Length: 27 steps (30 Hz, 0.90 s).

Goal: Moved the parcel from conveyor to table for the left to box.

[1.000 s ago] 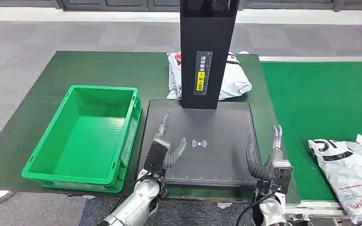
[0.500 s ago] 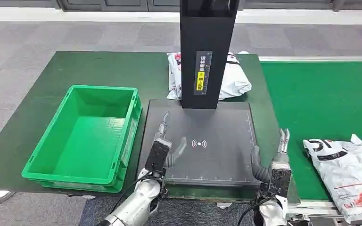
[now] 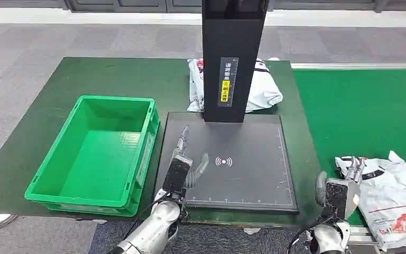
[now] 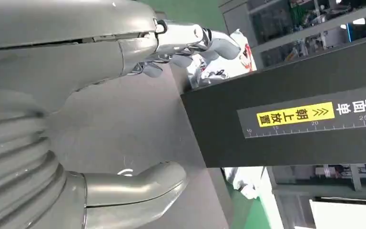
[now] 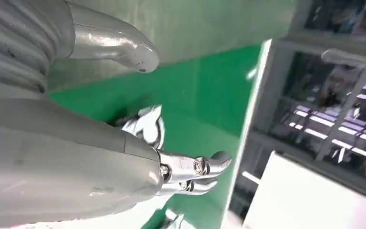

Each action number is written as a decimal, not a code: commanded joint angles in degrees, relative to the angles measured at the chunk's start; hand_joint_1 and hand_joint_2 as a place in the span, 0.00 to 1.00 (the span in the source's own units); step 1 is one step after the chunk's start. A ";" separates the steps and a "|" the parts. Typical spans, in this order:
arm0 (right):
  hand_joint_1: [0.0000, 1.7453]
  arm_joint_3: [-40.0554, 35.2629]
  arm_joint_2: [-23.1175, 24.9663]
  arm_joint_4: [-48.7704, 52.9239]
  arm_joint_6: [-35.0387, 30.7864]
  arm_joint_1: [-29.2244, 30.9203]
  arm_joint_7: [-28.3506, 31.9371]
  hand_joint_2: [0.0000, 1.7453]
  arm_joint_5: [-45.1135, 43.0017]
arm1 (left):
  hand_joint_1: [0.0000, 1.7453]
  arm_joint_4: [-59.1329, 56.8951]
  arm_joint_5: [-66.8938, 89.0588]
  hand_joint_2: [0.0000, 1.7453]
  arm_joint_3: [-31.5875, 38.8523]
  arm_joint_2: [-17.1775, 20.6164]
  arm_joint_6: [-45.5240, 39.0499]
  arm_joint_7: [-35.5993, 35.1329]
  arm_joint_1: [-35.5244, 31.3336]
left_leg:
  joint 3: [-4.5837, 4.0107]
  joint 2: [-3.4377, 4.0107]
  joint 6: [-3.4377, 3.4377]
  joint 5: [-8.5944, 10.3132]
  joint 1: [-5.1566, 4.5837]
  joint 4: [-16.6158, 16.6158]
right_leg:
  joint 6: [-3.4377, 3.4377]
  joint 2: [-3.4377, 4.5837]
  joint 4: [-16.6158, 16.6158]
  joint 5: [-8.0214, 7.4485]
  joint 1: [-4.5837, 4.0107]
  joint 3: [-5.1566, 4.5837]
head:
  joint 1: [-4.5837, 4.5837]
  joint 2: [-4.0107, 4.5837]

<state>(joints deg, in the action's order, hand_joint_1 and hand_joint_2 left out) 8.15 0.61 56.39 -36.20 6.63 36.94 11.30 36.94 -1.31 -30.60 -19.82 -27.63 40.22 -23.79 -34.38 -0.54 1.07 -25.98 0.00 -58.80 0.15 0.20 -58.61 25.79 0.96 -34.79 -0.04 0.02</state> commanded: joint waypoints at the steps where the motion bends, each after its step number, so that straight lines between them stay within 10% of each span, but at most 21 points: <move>1: 0.00 9.65 -5.60 -14.23 -3.79 2.92 -5.04 1.00 7.77 | 0.00 1.63 0.43 1.00 0.55 2.59 -1.53 -0.22 2.10 | 0.22 -0.07 -0.04 0.02 -0.01 0.17 | 0.00 -0.12 0.22 -0.01 0.00 0.28 | 0.00 -0.02; 10: 0.00 35.46 -4.96 -22.25 -3.80 9.00 -16.83 1.00 45.68 | 0.00 2.70 2.85 1.00 1.23 2.81 -3.42 -0.22 2.90 | 0.14 -0.07 -0.08 -0.03 -0.08 0.15 | -0.02 -0.16 0.20 -0.01 0.07 0.22 | 0.00 0.00; 27: 0.00 24.53 -15.96 -36.59 9.26 10.81 -42.14 1.00 61.06 | 0.00 4.58 3.00 1.00 4.07 4.02 -1.42 -0.22 3.61 | 0.19 -0.05 -0.15 -0.01 0.00 0.19 | 0.00 -0.19 0.34 -0.04 -0.02 0.36 | 0.00 0.00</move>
<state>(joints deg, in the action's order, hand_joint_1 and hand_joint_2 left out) 37.48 -9.61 29.31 -34.79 16.53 2.33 68.00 41.44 1.40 -29.40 -17.79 -30.14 40.22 -20.15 -34.42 -0.70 0.89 -26.00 -0.09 -58.83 0.25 -0.03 -58.59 25.85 1.04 -34.69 -0.04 0.02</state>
